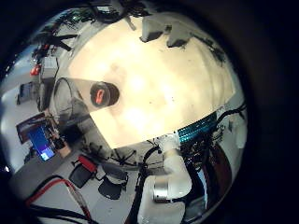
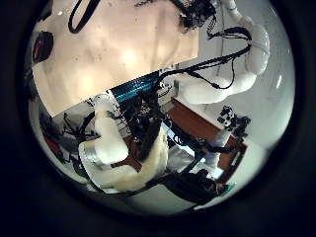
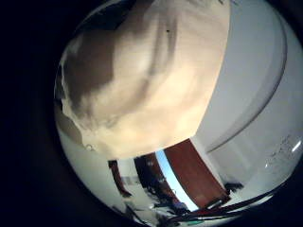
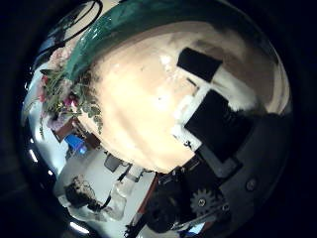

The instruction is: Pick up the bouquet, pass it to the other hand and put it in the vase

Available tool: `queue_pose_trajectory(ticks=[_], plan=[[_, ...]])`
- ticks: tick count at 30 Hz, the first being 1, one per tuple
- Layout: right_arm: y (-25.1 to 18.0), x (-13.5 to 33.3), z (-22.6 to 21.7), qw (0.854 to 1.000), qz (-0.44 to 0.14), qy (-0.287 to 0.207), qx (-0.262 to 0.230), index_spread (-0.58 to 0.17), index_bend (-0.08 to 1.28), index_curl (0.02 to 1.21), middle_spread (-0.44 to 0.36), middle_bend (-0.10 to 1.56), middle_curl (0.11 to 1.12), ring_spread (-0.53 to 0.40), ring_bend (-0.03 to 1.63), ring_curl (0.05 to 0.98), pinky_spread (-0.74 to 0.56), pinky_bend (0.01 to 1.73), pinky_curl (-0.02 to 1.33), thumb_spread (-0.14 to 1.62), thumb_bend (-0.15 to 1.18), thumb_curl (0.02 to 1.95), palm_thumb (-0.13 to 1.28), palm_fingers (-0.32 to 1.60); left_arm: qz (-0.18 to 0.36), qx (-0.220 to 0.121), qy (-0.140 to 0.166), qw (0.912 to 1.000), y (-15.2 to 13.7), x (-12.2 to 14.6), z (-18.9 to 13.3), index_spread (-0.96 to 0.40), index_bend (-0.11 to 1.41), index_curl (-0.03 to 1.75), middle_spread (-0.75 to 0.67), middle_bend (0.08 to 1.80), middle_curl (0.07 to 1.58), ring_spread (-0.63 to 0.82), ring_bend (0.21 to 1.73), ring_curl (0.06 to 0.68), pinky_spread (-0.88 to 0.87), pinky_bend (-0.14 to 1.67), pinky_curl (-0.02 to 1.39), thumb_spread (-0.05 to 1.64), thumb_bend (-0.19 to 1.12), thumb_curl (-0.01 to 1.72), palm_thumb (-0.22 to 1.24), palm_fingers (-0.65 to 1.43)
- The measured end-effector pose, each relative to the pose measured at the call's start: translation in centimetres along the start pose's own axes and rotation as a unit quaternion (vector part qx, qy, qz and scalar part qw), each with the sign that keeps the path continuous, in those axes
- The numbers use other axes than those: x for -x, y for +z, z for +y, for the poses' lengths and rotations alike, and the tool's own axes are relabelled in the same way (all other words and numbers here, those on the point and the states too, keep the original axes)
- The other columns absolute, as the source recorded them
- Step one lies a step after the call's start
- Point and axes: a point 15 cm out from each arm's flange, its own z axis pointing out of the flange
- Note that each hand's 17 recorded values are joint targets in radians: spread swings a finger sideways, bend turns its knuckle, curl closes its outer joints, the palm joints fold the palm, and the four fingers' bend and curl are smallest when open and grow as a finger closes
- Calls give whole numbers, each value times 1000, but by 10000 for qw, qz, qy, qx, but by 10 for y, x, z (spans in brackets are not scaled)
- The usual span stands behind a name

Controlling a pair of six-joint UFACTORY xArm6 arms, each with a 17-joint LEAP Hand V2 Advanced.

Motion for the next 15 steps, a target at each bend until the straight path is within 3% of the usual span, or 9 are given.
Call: queue_pose_trajectory(ticks=[5,10,15], plan=[[-18,1,5,9998,20,-4,-195,-418,637,623,-227,880,649,-260,1118,436,-410,945,295,997,-10,446,831,1374,-10,2,11,10000,0,0,0,-36,180,358,338,179,288,547,483,200,514,271,327,1194,-20,282,203,102],[-48,1,12,9984,4,1,-559,-389,874,755,-224,1051,747,-244,1256,517,-348,1220,425,978,9,489,942,1302,-8,-2,13,10000,0,2,1,-36,179,359,338,181,289,553,480,199,514,273,327,1196,-18,279,201,100],[-79,1,24,9954,16,-19,-960,-338,1016,828,-201,1198,806,-228,1359,583,-277,1362,516,982,66,565,1094,1221,-51,-9,33,10000,-2,2,6,-36,179,359,338,180,289,555,479,198,514,273,327,1197,-18,278,200,100]])
